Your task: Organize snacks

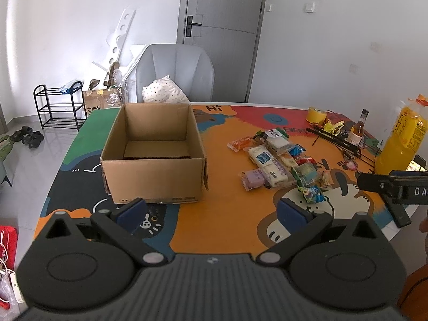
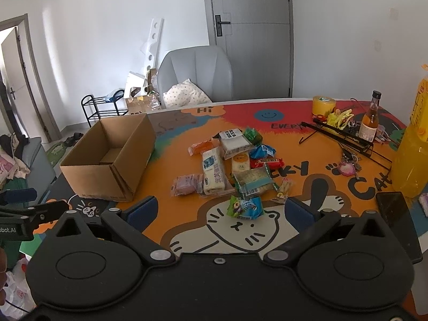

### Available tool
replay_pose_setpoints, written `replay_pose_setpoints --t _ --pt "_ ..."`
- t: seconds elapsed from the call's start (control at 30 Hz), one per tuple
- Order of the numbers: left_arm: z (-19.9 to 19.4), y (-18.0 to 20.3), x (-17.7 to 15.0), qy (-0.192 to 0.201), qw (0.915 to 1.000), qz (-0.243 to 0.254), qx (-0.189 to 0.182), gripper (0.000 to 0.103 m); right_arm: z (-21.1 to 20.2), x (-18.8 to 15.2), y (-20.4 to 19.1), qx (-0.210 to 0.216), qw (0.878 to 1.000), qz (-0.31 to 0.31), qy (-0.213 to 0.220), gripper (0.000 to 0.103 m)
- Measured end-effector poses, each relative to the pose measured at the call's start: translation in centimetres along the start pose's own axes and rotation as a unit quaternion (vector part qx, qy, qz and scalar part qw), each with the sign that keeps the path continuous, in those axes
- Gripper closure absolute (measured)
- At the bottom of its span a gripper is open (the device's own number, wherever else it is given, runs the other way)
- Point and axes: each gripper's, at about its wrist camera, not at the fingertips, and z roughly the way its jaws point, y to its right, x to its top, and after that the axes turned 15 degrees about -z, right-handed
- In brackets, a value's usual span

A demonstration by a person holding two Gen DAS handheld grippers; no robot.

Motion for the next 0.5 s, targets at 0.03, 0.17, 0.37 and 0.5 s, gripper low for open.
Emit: replay_pose_setpoints --t 0.03,0.17,0.37,0.5 --pt "0.02 -0.02 0.01 0.0 1.0 0.0 -0.001 0.0 0.01 0.03 -0.04 -0.001 1.0 0.0 0.0 0.0" --pt "0.03 0.09 0.07 0.0 1.0 0.0 -0.001 0.0 -0.08 0.04 0.07 -0.002 1.0 0.0 0.001 0.0" --pt "-0.09 0.51 0.12 0.0 1.0 0.004 -0.004 0.0 -0.22 0.09 -0.06 0.002 1.0 -0.005 0.005 0.0" --pt "-0.04 0.55 0.11 0.0 1.0 0.003 -0.006 0.0 -0.24 0.12 0.02 0.002 1.0 -0.005 0.005 0.0"
